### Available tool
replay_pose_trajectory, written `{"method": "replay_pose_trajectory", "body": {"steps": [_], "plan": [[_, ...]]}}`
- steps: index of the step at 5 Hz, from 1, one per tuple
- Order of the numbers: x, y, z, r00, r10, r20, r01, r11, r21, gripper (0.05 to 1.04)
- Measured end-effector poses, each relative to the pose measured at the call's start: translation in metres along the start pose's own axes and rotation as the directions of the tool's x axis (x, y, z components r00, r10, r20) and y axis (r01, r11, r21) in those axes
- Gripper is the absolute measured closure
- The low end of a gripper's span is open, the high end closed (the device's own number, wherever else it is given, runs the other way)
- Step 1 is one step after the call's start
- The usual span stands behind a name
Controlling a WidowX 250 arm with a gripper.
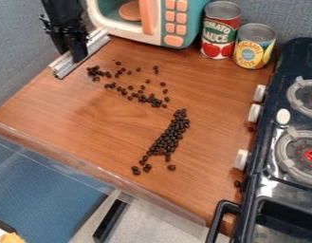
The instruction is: Sweep into pile
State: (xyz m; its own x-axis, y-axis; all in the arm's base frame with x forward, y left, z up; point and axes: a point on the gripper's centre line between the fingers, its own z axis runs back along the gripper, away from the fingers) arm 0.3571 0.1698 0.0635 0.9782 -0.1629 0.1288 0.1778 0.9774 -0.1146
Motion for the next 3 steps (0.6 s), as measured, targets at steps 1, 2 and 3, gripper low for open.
{"method": "replay_pose_trajectory", "body": {"steps": [1, 2, 3], "plan": [[0.008, 0.023, -0.004, 0.998, -0.013, -0.057, 0.017, 0.998, 0.060, 0.708], [0.018, 0.036, -0.014, 0.994, -0.029, -0.103, 0.039, 0.995, 0.097, 0.708], [0.025, 0.039, -0.031, 0.989, -0.054, -0.135, 0.071, 0.989, 0.127, 0.708]]}}
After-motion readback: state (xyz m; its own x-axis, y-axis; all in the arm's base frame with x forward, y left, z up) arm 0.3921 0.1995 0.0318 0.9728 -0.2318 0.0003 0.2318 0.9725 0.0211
